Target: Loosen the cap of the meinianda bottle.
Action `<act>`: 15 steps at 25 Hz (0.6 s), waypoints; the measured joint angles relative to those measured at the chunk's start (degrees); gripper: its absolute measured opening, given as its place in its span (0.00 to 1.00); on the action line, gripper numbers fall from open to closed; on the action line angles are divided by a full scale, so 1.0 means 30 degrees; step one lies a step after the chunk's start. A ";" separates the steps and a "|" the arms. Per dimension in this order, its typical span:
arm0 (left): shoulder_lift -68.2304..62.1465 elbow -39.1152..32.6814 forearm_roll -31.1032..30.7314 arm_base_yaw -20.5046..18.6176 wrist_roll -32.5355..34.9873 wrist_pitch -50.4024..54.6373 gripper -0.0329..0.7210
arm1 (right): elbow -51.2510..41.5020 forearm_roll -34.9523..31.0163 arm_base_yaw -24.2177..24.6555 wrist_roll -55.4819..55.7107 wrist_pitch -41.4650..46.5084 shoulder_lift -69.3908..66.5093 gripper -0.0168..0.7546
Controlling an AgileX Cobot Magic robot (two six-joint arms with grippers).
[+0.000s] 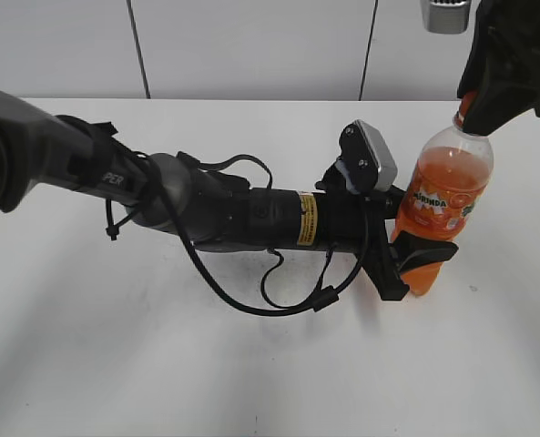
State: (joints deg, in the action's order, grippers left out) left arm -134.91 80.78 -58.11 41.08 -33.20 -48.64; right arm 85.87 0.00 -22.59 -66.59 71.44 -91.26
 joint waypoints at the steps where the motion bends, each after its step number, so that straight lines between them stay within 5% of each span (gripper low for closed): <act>1: 0.0000 0.0000 0.0000 0.0000 0.0000 0.0017 0.57 | 0.0017 -0.0112 0.0000 -0.0046 0.0000 -0.0019 0.37; 15: 0.0000 0.0000 -0.0054 0.0000 0.0000 -0.0002 0.57 | 0.0037 -0.0950 0.0018 -0.0135 0.0022 -0.0038 0.37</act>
State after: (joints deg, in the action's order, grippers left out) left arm -134.91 80.78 -58.27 41.08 -33.20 -48.65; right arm 85.98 -2.85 -22.54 -67.00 71.51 -91.37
